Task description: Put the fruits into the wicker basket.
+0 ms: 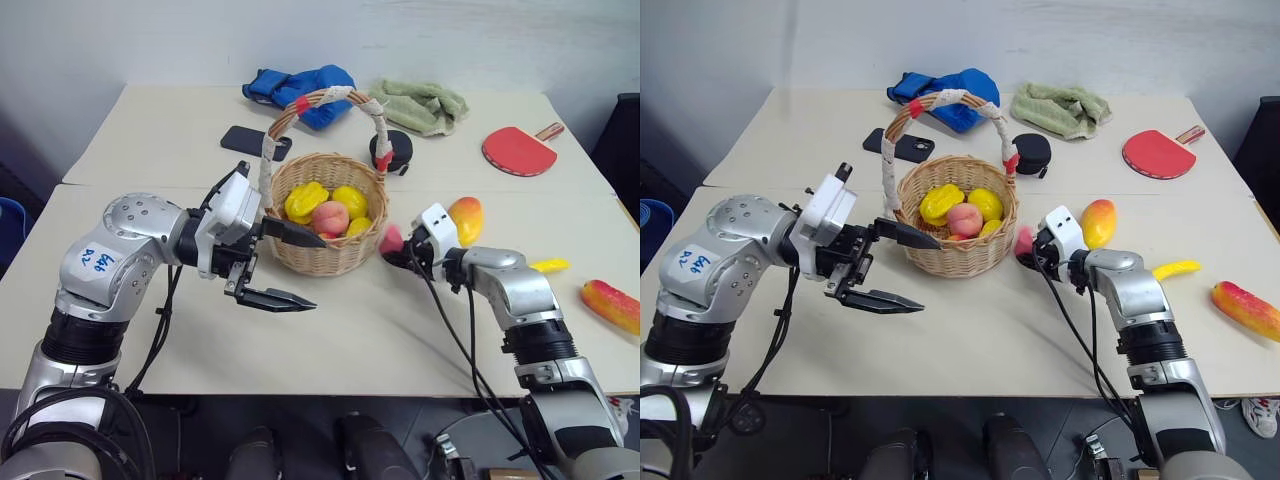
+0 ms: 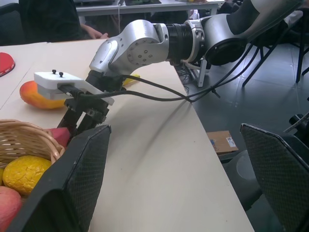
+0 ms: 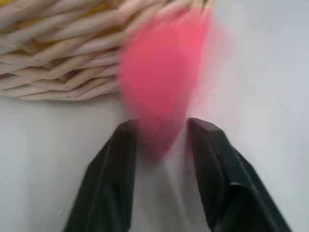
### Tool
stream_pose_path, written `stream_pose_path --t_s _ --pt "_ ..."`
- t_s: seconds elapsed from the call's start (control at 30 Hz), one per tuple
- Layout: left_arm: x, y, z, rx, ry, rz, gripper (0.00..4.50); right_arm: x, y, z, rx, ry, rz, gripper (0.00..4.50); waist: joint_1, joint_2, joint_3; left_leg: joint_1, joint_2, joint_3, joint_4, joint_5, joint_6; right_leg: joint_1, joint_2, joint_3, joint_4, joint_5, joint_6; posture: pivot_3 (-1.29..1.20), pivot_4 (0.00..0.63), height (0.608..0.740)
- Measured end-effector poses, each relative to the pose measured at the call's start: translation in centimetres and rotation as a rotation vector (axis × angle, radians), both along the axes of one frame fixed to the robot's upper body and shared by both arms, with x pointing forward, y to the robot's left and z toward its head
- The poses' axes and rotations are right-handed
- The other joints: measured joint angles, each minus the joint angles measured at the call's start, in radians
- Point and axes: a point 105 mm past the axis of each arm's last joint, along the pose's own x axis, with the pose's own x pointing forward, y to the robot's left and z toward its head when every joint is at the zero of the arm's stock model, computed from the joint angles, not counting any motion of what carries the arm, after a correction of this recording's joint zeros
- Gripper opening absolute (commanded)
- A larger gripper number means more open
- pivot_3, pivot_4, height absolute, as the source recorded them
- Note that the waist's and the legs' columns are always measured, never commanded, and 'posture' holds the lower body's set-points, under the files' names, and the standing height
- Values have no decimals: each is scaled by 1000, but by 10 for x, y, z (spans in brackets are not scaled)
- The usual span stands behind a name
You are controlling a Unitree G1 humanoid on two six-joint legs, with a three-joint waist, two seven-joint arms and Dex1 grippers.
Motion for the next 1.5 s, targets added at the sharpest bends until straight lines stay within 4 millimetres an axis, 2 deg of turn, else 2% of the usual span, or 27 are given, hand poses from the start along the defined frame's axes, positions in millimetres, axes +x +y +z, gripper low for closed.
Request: stream_pose_path --t_s 0.1,0.43,0.53,0.67,0.83,0.97,1.23,1.27,1.33,1.5 --pt "0 0 0 1 0 1 4500 -1 -2 1 27 11 -11 52 0 0 0 0 0 0 -1 0 0 -1 0 0 0 0 0 0 150 740" --pt "0 0 -2 -3 -10 -17 4500 -19 -4 9 68 -56 10 52 2 0 0 -1 0 0 -1 0 -1 -2 0 0 0 0 0 0 150 740" --pt "3 1 -4 -8 3 -11 4500 -19 -7 17 85 -75 -10 637 1 0 0 -2 0 0 -1 0 -1 -2 0 0 0 0 0 0 150 740" --pt "3 -1 -4 -7 -2 -18 4500 -21 -11 28 82 -106 -32 1976 1 0 0 -1 0 0 -1 0 -1 -2 0 0 0 0 0 0 150 740" --pt "9 -1 2 -10 -20 -7 4500 -18 -1 23 93 -116 -67 3699 0 0 0 -1 0 0 -1 0 -1 -2 0 0 0 0 0 0 150 740" --pt "11 0 1 -8 -19 -1 4500 -8 7 12 115 -83 -119 3699 -1 0 0 -2 0 1 -2 0 -1 -3 0 1 0 0 0 0 150 740" --pt "12 3 2 -3 -23 10 4500 19 9 15 125 -105 -192 3699 -3 0 0 -2 0 1 -2 0 -1 -3 0 1 0 0 0 0 150 740" --pt "12 2 3 -3 -24 11 4500 20 9 15 126 -105 -195 3337 -3 0 0 -2 0 1 -2 0 -1 -3 0 0 0 0 0 0 150 740" --pt "12 3 3 -4 -25 17 4500 24 9 12 131 -107 -199 2905 -3 0 0 -2 0 1 -2 0 -1 -3 0 0 0 0 0 0 150 740" --pt "12 3 3 -4 -25 23 4500 25 11 10 156 -107 -185 1120 -3 0 0 -2 0 1 -2 0 -1 -3 0 0 0 0 0 0 150 740"
